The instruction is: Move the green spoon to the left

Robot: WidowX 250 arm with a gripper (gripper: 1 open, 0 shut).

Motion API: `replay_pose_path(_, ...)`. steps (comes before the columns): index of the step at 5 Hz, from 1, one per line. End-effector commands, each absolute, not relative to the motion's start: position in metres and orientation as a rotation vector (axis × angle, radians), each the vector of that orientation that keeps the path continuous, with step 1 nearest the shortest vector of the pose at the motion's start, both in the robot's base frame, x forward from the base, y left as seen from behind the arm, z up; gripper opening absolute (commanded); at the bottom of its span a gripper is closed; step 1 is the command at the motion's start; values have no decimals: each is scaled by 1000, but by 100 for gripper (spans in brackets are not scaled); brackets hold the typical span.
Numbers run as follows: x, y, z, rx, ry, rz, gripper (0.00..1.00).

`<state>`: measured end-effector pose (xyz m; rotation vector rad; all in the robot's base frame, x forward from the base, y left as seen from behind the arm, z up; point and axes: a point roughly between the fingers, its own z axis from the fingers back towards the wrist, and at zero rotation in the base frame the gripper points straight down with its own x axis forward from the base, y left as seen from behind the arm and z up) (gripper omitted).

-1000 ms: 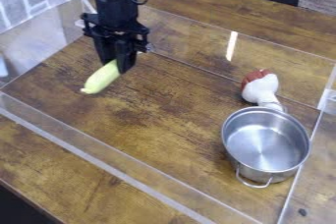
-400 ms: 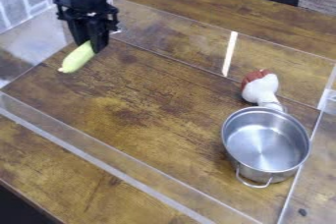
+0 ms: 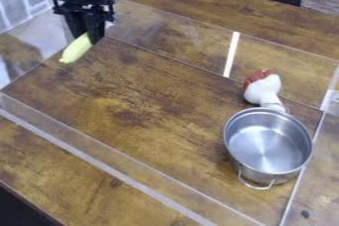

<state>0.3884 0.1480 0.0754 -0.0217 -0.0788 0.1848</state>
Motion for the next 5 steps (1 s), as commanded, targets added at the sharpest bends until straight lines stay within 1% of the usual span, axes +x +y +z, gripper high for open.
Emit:
replay_pose_path(1, 391, 169, 85, -1, -144, 232, 0)
replay_pose_path(2, 390, 168, 89, -22, -140, 191, 100)
replay_pose_path(3, 386, 169, 98, -52, -146, 154, 100)
replay_pose_path(4, 381, 171, 104, -66, -151, 122, 100)
replay_pose_path(5, 385, 177, 105, -72, -156, 190, 100)
